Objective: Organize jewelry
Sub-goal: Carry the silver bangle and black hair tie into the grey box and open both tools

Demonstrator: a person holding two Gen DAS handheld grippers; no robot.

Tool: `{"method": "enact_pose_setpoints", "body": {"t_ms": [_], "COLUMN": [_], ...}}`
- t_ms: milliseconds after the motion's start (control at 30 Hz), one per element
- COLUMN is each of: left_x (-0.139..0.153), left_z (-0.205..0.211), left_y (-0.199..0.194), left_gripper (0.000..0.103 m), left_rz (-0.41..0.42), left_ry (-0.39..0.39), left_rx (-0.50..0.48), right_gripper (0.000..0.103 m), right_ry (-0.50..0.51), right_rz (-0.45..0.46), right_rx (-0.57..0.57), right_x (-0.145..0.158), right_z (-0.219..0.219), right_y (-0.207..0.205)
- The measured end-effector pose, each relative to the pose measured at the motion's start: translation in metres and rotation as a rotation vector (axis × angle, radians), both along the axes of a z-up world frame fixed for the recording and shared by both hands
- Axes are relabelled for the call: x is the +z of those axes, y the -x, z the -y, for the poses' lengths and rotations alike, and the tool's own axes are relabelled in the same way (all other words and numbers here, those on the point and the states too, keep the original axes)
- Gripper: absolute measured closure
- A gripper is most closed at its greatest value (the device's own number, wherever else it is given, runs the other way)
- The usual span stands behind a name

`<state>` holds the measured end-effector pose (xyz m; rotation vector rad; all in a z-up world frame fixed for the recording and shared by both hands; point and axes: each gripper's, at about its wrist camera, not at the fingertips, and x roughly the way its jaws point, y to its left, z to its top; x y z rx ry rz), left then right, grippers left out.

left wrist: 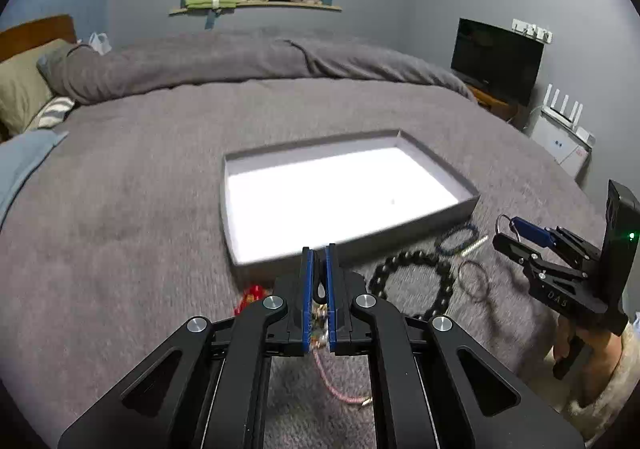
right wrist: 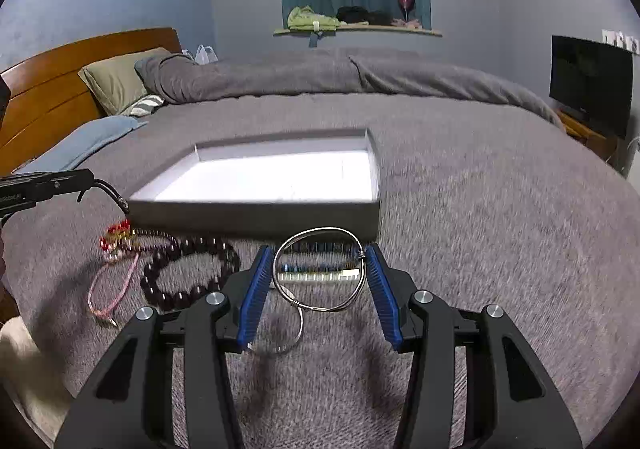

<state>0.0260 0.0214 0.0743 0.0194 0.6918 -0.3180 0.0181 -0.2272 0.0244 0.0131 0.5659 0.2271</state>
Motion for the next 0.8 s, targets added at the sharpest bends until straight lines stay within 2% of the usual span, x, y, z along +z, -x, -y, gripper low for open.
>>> {"method": "enact_pose_setpoints", "body": {"t_ms": [233,367,467,600,800], "left_x": [0.020,0.029,0.031,0.030,0.008], "left_z": [0.001,-0.001,-0.003,-0.003,0.000], "left_y": [-0.038,-0.070,-0.097,-0.130,-0.174], "left_gripper": [0.096,0.096,0.096,0.096,0.096], "left_rz": [0.016,0.034,0.038,0.031,-0.019], "left_ry": [0.007,-0.016,-0.032,-0.058,-0.114], "left_rx": [-0.002,0.011,0.015,0.029,0.041], "right_gripper": [0.055,0.055,0.055,0.055,0.055], "right_ry": [-0.015,-0.022,-0.031,0.016,0.043], "right_rz": [0.050,0.028,-0.017,-0.046,-0.116], "right_rx": [0.031,0.046,0.050,0.042,0.045], "right_x": [0.043,0.059,0.060,0.055,0.046], "right_z": [-0.002,-0.003,-0.004,-0.012,-0.022], "right_y": [-0.036,-0.073,-0.109,-0.143,-0.189]}}
